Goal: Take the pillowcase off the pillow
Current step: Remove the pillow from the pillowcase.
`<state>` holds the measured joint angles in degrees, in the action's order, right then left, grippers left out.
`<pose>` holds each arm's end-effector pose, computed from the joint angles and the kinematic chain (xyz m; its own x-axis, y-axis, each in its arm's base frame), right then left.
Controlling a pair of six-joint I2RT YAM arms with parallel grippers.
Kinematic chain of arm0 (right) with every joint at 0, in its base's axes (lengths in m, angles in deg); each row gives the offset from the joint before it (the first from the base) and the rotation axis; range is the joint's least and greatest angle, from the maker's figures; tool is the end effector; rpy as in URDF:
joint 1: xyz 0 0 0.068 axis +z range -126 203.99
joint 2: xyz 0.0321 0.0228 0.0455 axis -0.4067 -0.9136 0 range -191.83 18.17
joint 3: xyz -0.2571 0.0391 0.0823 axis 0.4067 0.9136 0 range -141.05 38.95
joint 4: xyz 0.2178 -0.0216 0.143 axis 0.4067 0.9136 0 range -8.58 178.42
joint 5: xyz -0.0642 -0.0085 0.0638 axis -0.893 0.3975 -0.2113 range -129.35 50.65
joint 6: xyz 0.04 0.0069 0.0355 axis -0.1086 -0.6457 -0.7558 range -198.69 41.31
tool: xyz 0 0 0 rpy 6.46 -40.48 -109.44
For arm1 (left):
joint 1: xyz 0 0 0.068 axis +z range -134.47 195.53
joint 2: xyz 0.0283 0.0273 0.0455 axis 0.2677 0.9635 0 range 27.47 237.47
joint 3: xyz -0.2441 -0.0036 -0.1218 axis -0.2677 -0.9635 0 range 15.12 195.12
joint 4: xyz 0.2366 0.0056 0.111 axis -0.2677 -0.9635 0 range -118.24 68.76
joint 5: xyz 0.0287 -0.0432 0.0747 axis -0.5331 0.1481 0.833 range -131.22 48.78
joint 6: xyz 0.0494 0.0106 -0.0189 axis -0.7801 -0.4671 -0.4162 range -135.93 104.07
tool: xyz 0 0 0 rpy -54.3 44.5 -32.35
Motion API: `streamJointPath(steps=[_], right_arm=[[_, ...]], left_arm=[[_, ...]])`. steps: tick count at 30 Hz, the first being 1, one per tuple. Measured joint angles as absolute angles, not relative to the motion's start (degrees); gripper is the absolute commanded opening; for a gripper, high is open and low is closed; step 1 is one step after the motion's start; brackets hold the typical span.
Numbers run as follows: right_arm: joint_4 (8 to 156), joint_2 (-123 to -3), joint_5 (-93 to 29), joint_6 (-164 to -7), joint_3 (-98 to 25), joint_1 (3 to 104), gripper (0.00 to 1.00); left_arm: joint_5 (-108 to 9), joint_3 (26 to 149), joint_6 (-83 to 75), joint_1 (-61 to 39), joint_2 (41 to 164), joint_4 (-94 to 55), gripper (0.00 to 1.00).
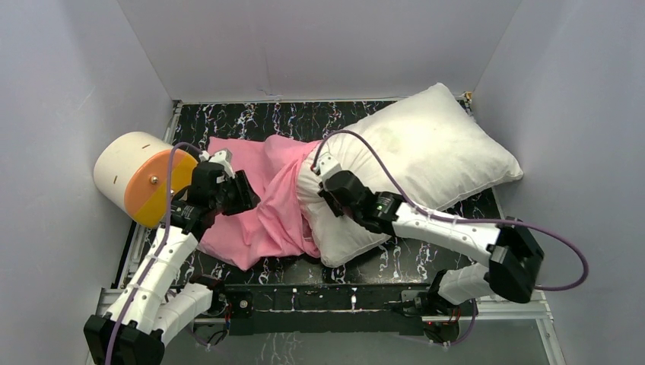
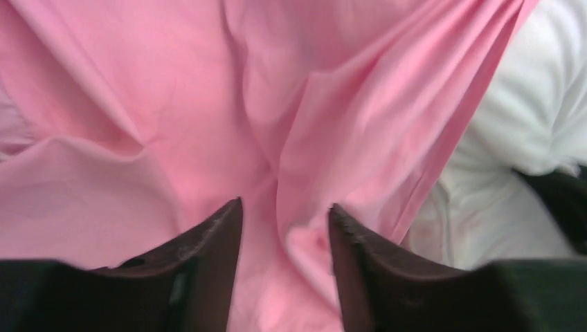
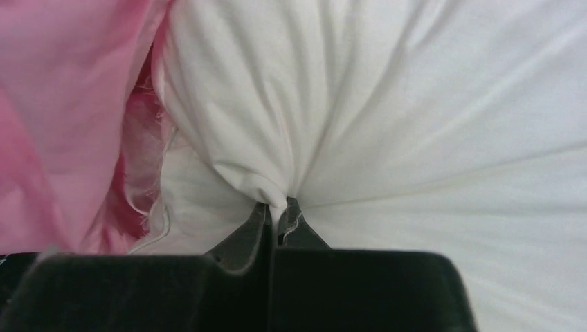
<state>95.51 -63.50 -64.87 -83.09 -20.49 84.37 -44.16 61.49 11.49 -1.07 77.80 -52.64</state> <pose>0.1700 0.2678 0.2746 -0.3390 -0.4559 -0.8229 -0.5885 0.7852 -0.1925 0.1808 -0.0560 0.2962 -0.6421 -0.2885 -0.7103 0.0334 0.9151 -0.4019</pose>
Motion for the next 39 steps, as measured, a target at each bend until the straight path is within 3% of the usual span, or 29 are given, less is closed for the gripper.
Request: streamJointPath(steps=[2, 4, 10, 11, 14, 17, 18, 25, 30, 39], right_arm=[[92.5, -58.8, -62.2, -85.2, -16.0, 84.4, 0.00], [90.2, -55.7, -59.9, -87.0, -12.6, 84.4, 0.00], [83.4, -52.9, -55.4, -91.3, -7.5, 84.3, 0.00], [82.6, -52.8, -55.0, -92.1, -7.1, 84.3, 0.00], [81.1, -52.8, -54.2, -93.9, -6.6, 84.3, 0.00], [80.6, -52.7, -54.4, -95.6, -6.3, 84.3, 0.00], [80.6, -52.7, -54.7, -96.1, -6.3, 84.3, 0.00], [81.2, -50.7, -56.7, -99.7, -5.4, 84.5, 0.00], [81.6, -47.1, -57.2, -100.8, -3.5, 85.0, 0.00], [84.1, -47.6, -56.8, -96.7, -7.4, 85.6, 0.00]], left_arm=[[-45.8, 61.7, 11.1, -1.0, 79.0, -51.3, 0.81], [-48.0, 62.6, 10.8, -1.0, 81.4, -49.7, 0.94], [-60.0, 74.6, 6.6, -1.0, 98.3, -42.4, 0.98], [-61.6, 76.5, 6.0, -1.0, 101.0, -41.5, 0.96], [-66.0, 81.2, 4.5, -1.0, 109.3, -40.2, 0.61], [-67.3, 83.6, 2.7, -1.0, 115.6, -41.3, 0.06], [-66.9, 83.6, 2.4, -1.0, 116.5, -42.0, 0.00], [-54.0, 85.8, 0.0, -0.6, 115.8, -46.5, 0.00], [-45.7, 87.0, 1.4, 8.1, 114.8, -49.6, 0.00], [-49.7, 83.9, -0.3, 12.4, 113.7, -52.3, 0.00]])
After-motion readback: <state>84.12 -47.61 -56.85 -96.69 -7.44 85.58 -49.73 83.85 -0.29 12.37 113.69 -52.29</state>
